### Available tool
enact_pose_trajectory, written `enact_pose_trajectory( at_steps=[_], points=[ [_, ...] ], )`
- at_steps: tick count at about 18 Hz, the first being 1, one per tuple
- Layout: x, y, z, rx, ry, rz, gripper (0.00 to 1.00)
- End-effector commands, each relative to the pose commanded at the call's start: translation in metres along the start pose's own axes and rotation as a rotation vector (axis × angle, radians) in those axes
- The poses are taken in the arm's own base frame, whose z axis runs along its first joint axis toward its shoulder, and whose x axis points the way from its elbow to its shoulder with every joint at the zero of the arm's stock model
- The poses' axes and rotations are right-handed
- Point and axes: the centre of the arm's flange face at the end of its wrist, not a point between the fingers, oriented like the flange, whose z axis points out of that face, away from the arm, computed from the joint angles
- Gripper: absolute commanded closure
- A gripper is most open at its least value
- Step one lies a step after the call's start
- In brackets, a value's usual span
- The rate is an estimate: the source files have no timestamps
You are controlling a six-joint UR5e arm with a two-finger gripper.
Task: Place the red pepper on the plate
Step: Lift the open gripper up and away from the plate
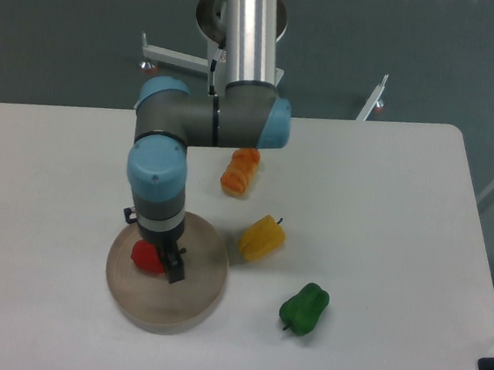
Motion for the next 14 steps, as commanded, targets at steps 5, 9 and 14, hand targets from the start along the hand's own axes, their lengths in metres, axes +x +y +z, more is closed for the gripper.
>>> enact_pose_trajectory(
  at_steps=[5,9,14],
  points=[
    [-0.029,0.087,-0.035,-0.018,0.027,0.018,0.0],
    [-0.044,0.167,-0.058,-0.029,0.079,0.091,0.0],
    [-0.054,0.219,-0.071,-0.029,0.084,0.084,0.0]
  ],
)
